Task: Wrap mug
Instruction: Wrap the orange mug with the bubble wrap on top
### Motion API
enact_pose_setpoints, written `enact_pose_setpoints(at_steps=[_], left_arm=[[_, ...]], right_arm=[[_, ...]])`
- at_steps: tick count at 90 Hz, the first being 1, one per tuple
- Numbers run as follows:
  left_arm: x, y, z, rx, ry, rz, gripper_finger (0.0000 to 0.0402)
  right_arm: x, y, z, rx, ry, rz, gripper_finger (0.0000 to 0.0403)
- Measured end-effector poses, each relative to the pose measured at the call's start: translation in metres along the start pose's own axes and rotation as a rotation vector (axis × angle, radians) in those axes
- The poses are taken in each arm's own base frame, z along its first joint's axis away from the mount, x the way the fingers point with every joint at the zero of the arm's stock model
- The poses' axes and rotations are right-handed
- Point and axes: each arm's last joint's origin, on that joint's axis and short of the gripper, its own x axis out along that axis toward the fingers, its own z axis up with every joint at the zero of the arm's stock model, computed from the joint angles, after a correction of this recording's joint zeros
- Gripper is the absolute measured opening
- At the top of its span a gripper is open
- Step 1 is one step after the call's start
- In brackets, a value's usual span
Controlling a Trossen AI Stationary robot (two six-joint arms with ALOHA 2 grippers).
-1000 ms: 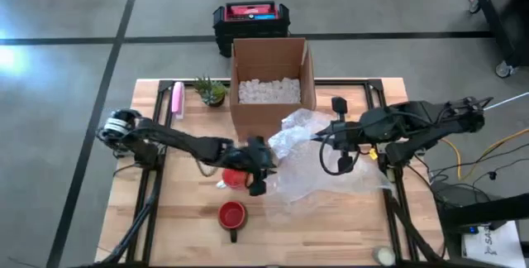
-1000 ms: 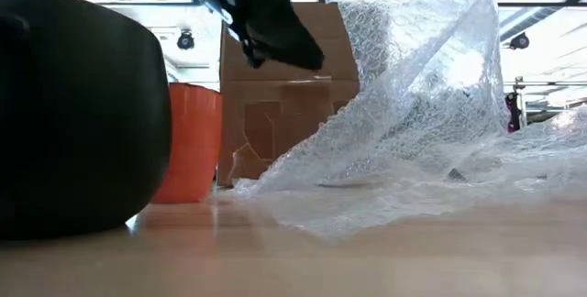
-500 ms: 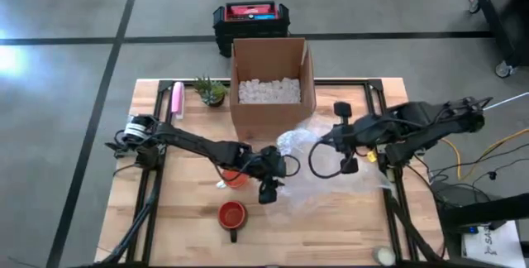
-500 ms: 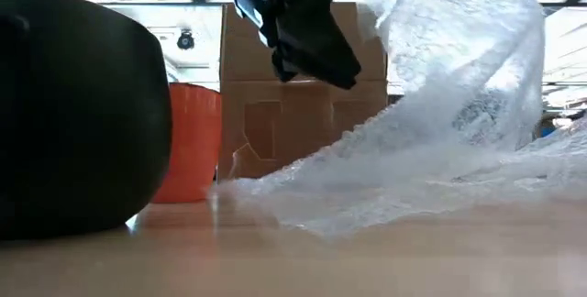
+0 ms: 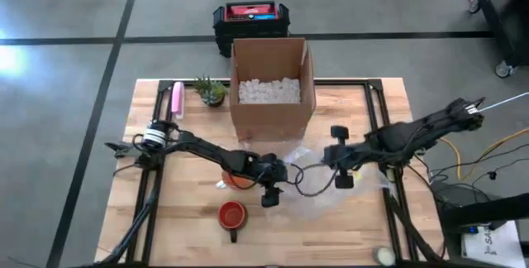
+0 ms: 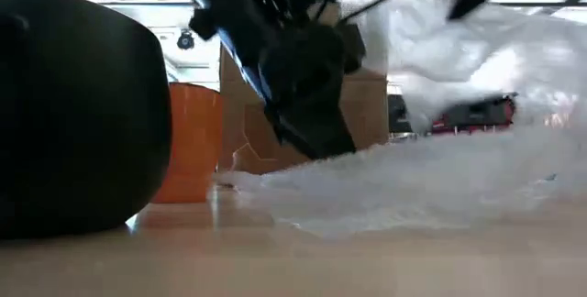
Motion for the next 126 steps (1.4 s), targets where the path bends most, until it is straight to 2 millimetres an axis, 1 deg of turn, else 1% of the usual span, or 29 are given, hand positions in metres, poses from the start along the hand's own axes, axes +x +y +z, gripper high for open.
enact_pose_setpoints(at_steps=[4, 13, 25, 32, 49, 57, 64, 74, 83, 97, 110, 118, 126], left_arm=[[0.006, 0.001, -0.002, -0.009, 0.009, 0.007, 0.0179], [0.011, 0.001, -0.002, -0.043, 0.013, 0.008, 0.0160], [0.011, 0.001, -0.003, -0.074, 0.015, 0.010, 0.0135], [0.011, 0.002, -0.003, -0.092, 0.016, 0.011, 0.0121], [0.011, 0.002, -0.004, -0.107, 0.026, 0.014, 0.0093], [0.011, 0.002, -0.004, -0.107, 0.030, 0.015, 0.0084], [0.010, 0.002, -0.004, -0.112, 0.031, 0.014, 0.0078], [0.010, 0.002, -0.004, -0.112, 0.035, 0.012, 0.0076], [0.010, 0.002, -0.004, -0.115, 0.037, 0.010, 0.0080], [0.010, 0.002, -0.005, -0.136, 0.039, 0.007, 0.0102], [0.008, 0.001, -0.004, -0.135, 0.049, -0.016, 0.0128], [0.000, 0.001, -0.004, -0.137, 0.078, -0.031, 0.0142], [-0.015, 0.001, -0.002, -0.148, 0.095, -0.029, 0.0151]], right_arm=[[0.008, 0.004, -0.007, 0.032, 0.004, 0.006, 0.0000], [0.024, 0.011, -0.021, 0.109, 0.016, 0.057, 0.0000], [0.043, 0.018, -0.041, 0.133, 0.058, 0.126, 0.0000], [0.051, 0.019, -0.053, 0.195, 0.090, 0.125, 0.0000], [0.062, 0.017, -0.070, 0.336, 0.147, 0.092, 0.0000], [0.065, 0.017, -0.075, 0.361, 0.161, 0.084, 0.0001], [0.066, 0.016, -0.077, 0.378, 0.162, 0.065, 0.0011], [0.067, 0.015, -0.079, 0.375, 0.156, 0.043, 0.0039], [0.068, 0.015, -0.080, 0.368, 0.152, 0.030, 0.0078], [0.068, 0.014, -0.081, 0.366, 0.159, 0.021, 0.0147], [0.066, 0.015, -0.087, 0.380, 0.235, 0.042, 0.0198], [0.065, 0.018, -0.090, 0.380, 0.267, 0.056, 0.0220], [0.063, 0.019, -0.090, 0.377, 0.277, 0.094, 0.0236]])
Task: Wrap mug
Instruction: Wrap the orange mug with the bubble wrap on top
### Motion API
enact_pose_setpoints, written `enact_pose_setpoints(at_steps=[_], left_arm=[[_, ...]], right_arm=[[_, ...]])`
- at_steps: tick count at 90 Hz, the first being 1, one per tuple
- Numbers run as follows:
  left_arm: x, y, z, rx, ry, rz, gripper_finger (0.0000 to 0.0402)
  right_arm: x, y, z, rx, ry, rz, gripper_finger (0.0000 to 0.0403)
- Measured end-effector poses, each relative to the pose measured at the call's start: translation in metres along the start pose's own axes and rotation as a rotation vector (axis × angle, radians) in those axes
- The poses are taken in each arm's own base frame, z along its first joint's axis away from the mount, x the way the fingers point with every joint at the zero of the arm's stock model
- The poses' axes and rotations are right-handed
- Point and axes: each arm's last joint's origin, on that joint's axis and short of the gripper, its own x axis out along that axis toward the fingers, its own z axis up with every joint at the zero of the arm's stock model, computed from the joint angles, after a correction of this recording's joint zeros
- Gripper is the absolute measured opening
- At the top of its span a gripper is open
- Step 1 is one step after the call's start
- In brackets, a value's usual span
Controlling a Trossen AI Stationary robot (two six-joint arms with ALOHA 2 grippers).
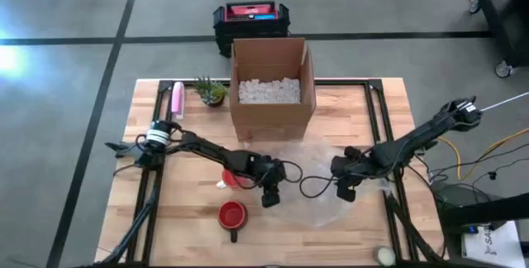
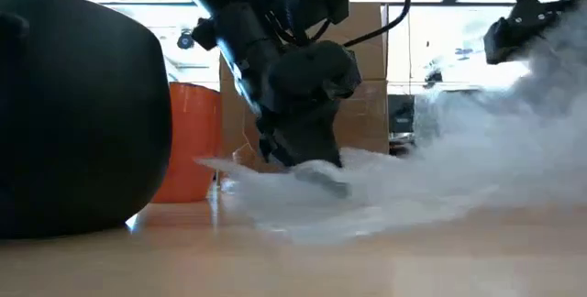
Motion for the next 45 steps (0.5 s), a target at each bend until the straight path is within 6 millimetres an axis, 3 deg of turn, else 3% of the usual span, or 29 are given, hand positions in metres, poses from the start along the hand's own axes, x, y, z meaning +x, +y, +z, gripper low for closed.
enact_pose_setpoints(at_steps=[13, 25, 37, 45], left_arm=[[-0.039, -0.006, 0.010, -0.013, -0.062, 0.002, 0.0157], [-0.063, -0.008, 0.010, -0.011, -0.058, 0.017, 0.0153], [-0.080, -0.008, 0.012, 0.016, -0.097, 0.056, 0.0141], [-0.079, -0.007, 0.010, 0.045, -0.108, 0.058, 0.0131]], right_arm=[[-0.007, 0.004, 0.003, -0.025, 0.014, 0.070, 0.0252], [-0.021, 0.012, 0.012, -0.025, -0.017, 0.136, 0.0261], [-0.035, 0.019, 0.024, -0.056, -0.094, 0.158, 0.0267], [-0.041, 0.023, 0.031, -0.100, -0.156, 0.146, 0.0270]])
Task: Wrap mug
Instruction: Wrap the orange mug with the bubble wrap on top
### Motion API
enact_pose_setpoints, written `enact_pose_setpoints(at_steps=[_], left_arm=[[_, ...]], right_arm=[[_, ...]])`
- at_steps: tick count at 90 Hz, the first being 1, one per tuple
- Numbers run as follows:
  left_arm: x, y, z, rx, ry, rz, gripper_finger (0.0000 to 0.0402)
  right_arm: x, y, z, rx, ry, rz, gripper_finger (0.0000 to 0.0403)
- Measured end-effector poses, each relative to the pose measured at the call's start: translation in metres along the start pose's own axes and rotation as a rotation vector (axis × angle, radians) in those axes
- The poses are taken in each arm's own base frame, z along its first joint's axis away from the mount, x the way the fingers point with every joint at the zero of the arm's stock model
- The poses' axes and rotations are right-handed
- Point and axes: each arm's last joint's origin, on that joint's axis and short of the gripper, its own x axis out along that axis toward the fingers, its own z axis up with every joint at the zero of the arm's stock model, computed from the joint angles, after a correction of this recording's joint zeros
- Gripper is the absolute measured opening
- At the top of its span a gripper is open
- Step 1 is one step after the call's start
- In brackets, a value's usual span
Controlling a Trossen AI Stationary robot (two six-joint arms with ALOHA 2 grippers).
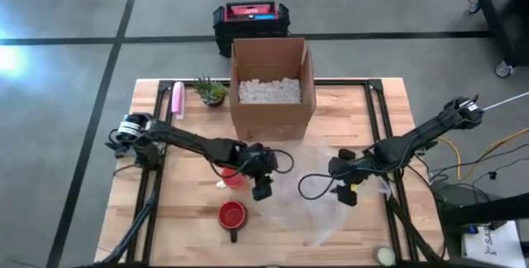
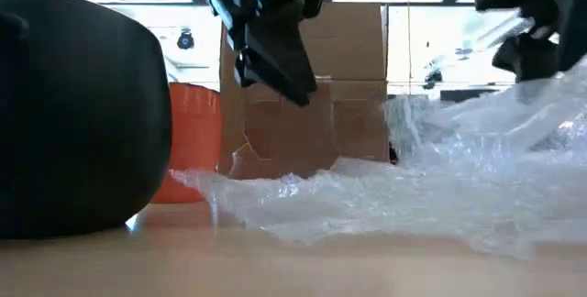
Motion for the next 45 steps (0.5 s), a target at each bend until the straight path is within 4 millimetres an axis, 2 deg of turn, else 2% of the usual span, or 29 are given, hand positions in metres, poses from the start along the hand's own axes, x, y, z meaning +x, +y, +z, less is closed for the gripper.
enact_pose_setpoints(at_steps=[12, 24, 31, 45], left_arm=[[0.011, 0.000, -0.001, -0.003, -0.077, -0.027, 0.0119], [0.042, 0.002, -0.012, -0.006, -0.154, -0.072, 0.0111], [0.057, 0.003, -0.017, -0.006, -0.178, -0.087, 0.0107], [0.084, 0.008, -0.028, -0.009, -0.150, -0.073, 0.0099]], right_arm=[[-0.008, 0.005, 0.012, -0.070, -0.091, -0.021, 0.0274], [-0.005, 0.009, 0.023, -0.157, -0.225, -0.065, 0.0273], [0.006, 0.009, 0.027, -0.193, -0.218, -0.087, 0.0268], [0.044, -0.002, 0.031, -0.181, -0.104, -0.196, 0.0249]])
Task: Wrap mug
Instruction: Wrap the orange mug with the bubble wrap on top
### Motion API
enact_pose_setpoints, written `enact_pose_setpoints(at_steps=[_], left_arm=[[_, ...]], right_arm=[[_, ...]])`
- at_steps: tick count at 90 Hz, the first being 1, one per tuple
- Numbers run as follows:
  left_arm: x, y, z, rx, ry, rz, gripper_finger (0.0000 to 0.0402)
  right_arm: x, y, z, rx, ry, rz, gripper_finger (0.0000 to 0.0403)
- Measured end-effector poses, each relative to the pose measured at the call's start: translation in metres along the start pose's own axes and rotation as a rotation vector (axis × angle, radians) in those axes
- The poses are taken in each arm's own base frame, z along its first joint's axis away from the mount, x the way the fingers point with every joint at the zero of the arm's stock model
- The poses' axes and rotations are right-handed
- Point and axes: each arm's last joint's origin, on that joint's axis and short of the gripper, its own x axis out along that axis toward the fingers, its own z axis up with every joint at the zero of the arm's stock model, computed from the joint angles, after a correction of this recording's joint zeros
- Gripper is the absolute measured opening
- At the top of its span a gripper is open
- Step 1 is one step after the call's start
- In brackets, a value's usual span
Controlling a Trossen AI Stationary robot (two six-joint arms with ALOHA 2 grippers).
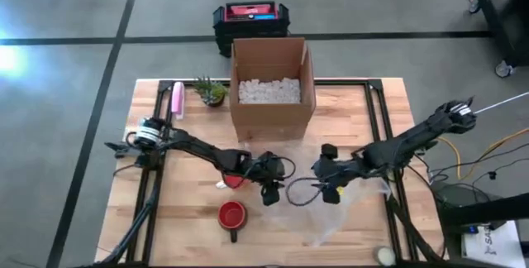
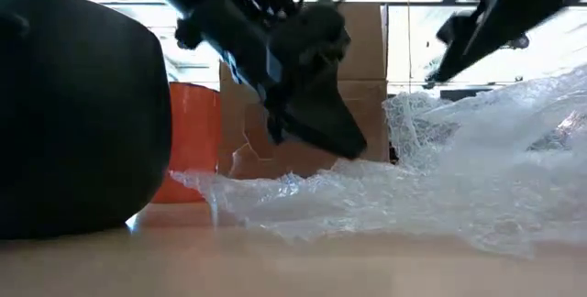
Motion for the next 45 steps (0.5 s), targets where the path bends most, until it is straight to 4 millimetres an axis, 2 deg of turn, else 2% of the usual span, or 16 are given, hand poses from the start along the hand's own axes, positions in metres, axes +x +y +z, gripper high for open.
enact_pose_setpoints(at_steps=[6, 15, 25, 30, 37, 41, 45], left_arm=[[0.007, 0.002, -0.006, -0.001, 0.030, 0.012, 0.0099], [0.009, 0.002, -0.005, -0.001, 0.025, 0.010, 0.0098], [0.009, 0.003, -0.007, 0.019, 0.035, 0.017, 0.0098], [0.009, 0.003, -0.008, 0.020, 0.039, 0.019, 0.0098], [0.009, 0.004, -0.010, 0.021, 0.053, 0.026, 0.0098], [0.009, 0.004, -0.011, 0.022, 0.061, 0.029, 0.0098], [0.009, 0.005, -0.012, 0.022, 0.069, 0.032, 0.0098]], right_arm=[[0.016, -0.002, 0.001, -0.011, 0.058, -0.027, 0.0238], [0.034, -0.002, 0.006, -0.038, 0.135, -0.010, 0.0212], [0.040, 0.002, 0.015, -0.084, 0.259, 0.028, 0.0147], [0.036, 0.004, 0.021, -0.105, 0.313, 0.037, 0.0098], [0.019, 0.008, 0.029, -0.137, 0.375, 0.030, 0.0029], [0.005, 0.011, 0.033, -0.150, 0.386, 0.031, 0.0013], [-0.012, 0.016, 0.037, -0.146, 0.372, 0.040, 0.0015]])
